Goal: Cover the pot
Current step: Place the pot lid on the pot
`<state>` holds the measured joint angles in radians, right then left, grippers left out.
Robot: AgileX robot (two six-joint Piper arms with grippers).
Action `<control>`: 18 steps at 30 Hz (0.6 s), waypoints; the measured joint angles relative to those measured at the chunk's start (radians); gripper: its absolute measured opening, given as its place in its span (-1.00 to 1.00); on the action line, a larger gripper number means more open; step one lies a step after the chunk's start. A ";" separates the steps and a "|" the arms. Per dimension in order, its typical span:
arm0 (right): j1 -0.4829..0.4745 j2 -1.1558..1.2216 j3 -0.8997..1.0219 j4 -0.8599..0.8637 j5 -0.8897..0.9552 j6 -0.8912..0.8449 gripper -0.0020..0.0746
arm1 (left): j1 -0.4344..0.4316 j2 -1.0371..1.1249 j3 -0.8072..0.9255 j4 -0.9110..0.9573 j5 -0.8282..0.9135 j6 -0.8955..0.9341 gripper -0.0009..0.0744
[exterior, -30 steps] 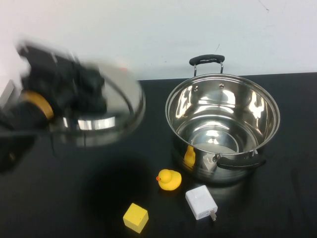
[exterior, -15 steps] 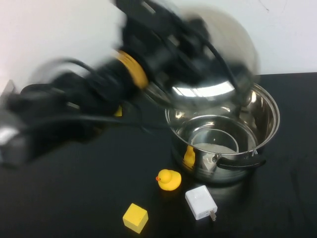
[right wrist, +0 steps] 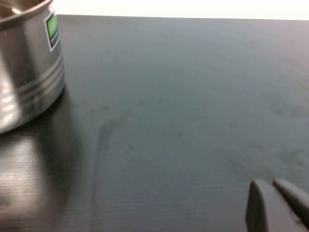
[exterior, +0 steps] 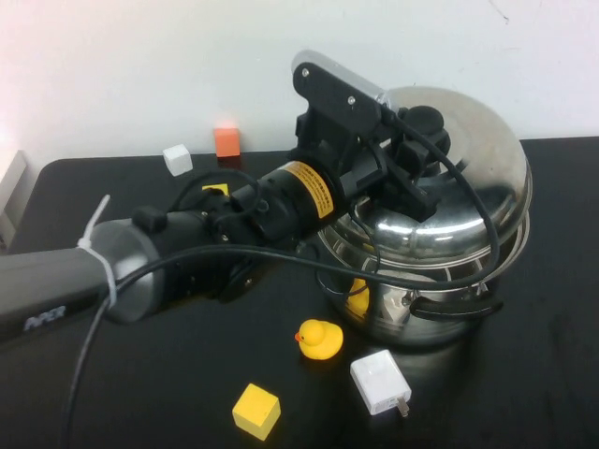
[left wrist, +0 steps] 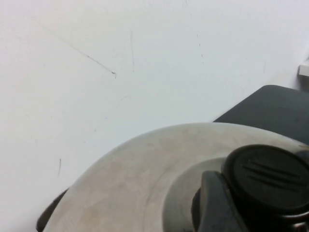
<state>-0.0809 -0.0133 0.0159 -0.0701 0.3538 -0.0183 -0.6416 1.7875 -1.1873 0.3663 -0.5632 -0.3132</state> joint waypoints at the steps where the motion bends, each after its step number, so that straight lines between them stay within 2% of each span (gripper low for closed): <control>1: 0.000 0.000 0.000 0.000 0.000 0.000 -0.95 | 0.000 0.008 0.000 -0.006 -0.008 0.000 -0.09; 18: 0.000 0.000 0.000 0.000 0.000 0.000 -0.95 | 0.000 0.120 -0.001 -0.068 -0.055 0.000 -0.09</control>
<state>-0.0809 -0.0133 0.0159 -0.0701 0.3538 -0.0183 -0.6416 1.9076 -1.1878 0.2978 -0.6182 -0.3132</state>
